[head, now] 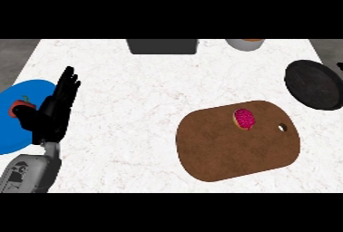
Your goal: Pick the cupcake from the cutting board and place it in the pan
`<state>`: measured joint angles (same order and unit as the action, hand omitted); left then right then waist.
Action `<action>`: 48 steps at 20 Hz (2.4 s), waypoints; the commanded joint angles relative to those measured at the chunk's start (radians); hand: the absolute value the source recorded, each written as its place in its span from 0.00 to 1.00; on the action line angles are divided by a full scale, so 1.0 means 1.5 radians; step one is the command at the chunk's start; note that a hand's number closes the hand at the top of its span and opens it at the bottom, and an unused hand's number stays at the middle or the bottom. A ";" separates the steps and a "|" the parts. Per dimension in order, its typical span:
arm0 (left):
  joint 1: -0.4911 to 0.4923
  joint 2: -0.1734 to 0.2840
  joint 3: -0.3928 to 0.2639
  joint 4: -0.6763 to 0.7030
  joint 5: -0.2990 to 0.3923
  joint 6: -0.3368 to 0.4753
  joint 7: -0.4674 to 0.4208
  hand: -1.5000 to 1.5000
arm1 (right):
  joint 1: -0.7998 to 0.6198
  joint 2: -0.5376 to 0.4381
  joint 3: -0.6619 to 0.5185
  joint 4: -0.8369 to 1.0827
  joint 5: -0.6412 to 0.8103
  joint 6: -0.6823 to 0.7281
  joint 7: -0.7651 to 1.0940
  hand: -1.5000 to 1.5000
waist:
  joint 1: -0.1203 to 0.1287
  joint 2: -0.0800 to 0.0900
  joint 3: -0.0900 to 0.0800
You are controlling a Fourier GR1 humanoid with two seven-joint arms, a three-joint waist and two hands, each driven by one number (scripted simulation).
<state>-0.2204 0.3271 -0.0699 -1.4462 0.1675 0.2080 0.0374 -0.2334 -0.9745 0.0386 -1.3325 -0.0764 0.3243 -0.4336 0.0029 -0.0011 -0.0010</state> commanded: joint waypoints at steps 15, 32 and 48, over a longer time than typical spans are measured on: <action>-0.013 -0.002 0.051 0.007 -0.011 -0.045 0.013 0.50 | -0.175 0.116 0.053 -0.110 0.065 0.131 0.262 0.00 | -0.002 0.000 0.000; 0.015 -0.045 0.046 -0.080 -0.058 -0.038 0.065 0.50 | -0.155 0.247 0.063 -0.130 0.249 0.118 0.407 0.00 | 0.004 0.000 0.001; -0.015 -0.088 0.055 -0.036 -0.101 -0.041 0.052 0.50 | -0.150 0.333 0.105 -0.006 0.404 0.148 0.273 0.00 | 0.000 0.001 0.001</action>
<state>-0.2122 0.2304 0.0348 -1.5078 0.0545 0.1120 0.0997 -0.4745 -0.5232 0.1553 -1.3767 0.4456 0.5944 0.0204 0.0044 0.0002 0.0000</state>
